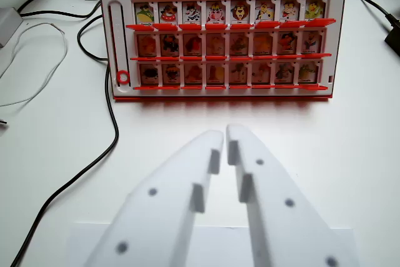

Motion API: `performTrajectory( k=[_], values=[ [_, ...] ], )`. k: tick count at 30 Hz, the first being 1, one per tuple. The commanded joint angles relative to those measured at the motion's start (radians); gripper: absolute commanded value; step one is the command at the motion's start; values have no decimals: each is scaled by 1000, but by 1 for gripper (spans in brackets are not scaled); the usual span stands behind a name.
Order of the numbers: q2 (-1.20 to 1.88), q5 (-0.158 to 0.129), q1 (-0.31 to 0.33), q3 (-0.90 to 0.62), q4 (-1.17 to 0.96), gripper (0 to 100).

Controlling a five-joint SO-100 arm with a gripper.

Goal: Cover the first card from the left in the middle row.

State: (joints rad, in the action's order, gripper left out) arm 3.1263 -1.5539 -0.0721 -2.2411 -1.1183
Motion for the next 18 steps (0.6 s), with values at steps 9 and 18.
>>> performTrajectory(
  k=[9,18],
  values=[
    [-6,9,-18,80,-21,0],
    [-48,5,-41,95,5,0]
  ],
)
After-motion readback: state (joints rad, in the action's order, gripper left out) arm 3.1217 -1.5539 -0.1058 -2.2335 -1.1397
